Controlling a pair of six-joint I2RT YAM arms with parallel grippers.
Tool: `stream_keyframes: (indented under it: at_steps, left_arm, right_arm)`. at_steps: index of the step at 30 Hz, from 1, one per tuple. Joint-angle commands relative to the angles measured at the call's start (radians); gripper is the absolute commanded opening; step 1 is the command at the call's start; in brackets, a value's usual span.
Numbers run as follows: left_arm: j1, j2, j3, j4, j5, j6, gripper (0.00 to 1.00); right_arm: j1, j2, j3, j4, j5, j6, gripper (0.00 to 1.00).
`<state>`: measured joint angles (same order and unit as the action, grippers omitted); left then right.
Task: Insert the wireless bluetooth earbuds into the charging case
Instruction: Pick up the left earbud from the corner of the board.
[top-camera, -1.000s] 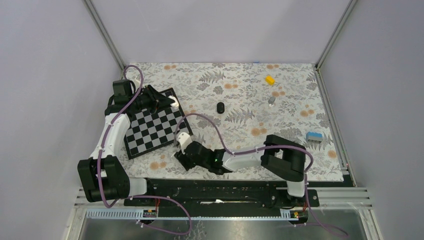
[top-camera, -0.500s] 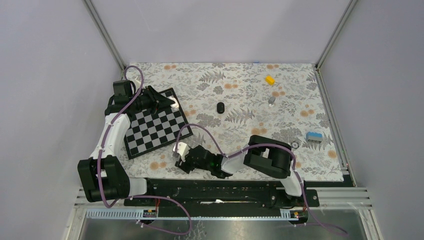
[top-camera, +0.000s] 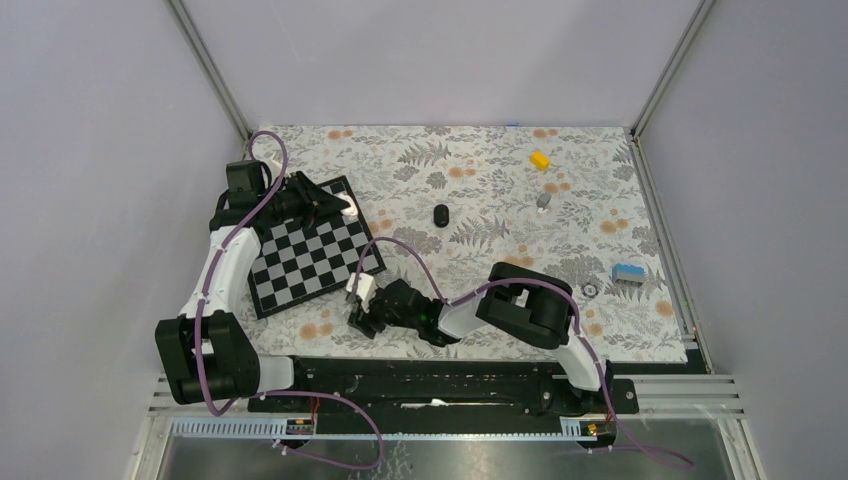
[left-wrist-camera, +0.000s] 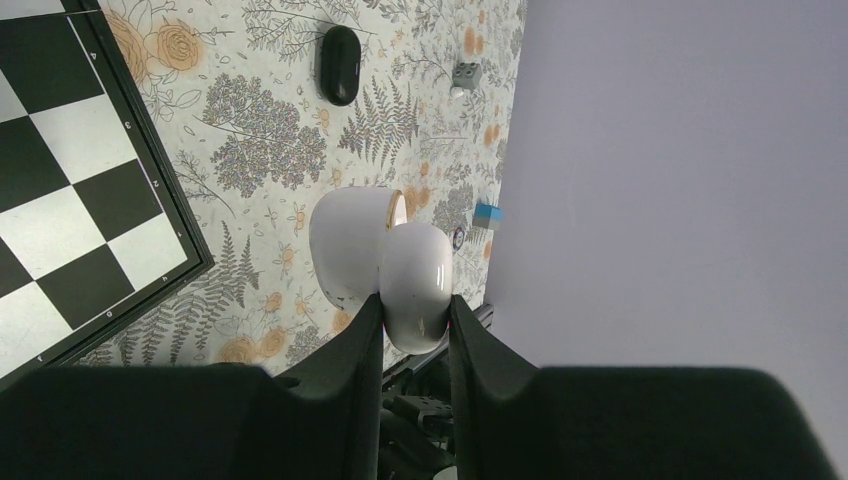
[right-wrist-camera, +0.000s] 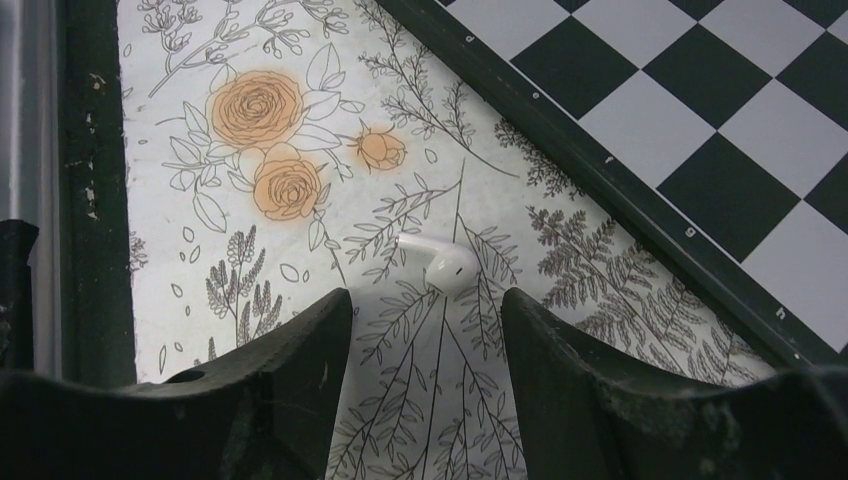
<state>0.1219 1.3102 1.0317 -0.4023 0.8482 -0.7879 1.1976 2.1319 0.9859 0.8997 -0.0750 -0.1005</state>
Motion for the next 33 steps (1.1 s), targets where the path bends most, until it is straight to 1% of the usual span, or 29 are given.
stream_keyframes:
  at_steps: [1, 6, 12, 18, 26, 28, 33]
  left_arm:
    - [-0.002, -0.009, 0.031, 0.022, 0.0, 0.02, 0.0]
    - [-0.002, -0.009, 0.034, 0.022, 0.004, 0.02, 0.0]
    - [-0.003, -0.006, 0.036, 0.022, 0.007, 0.026, 0.0]
    - [-0.003, -0.005, 0.038, 0.022, 0.01, 0.025, 0.0]
    - [-0.002, -0.005, 0.035, 0.022, 0.01, 0.024, 0.0]
    - [-0.003, -0.006, 0.033, 0.022, 0.011, 0.024, 0.0]
    - [-0.003, -0.003, 0.034, 0.022, 0.012, 0.022, 0.0]
  right_arm:
    - [-0.006, 0.049, 0.04, -0.024, -0.025, -0.018, 0.64]
    - [-0.023, 0.062, 0.042, -0.002, -0.039, -0.014, 0.61]
    - [-0.043, 0.076, 0.033, 0.025, -0.097, -0.001, 0.54]
    - [-0.044, 0.095, 0.057, 0.02, -0.124, 0.001, 0.55]
    - [-0.044, 0.108, 0.082, 0.003, -0.137, -0.014, 0.53]
    - [-0.044, 0.111, 0.085, 0.002, -0.132, -0.016, 0.48]
    - [-0.044, 0.099, 0.081, 0.005, -0.121, -0.022, 0.33]
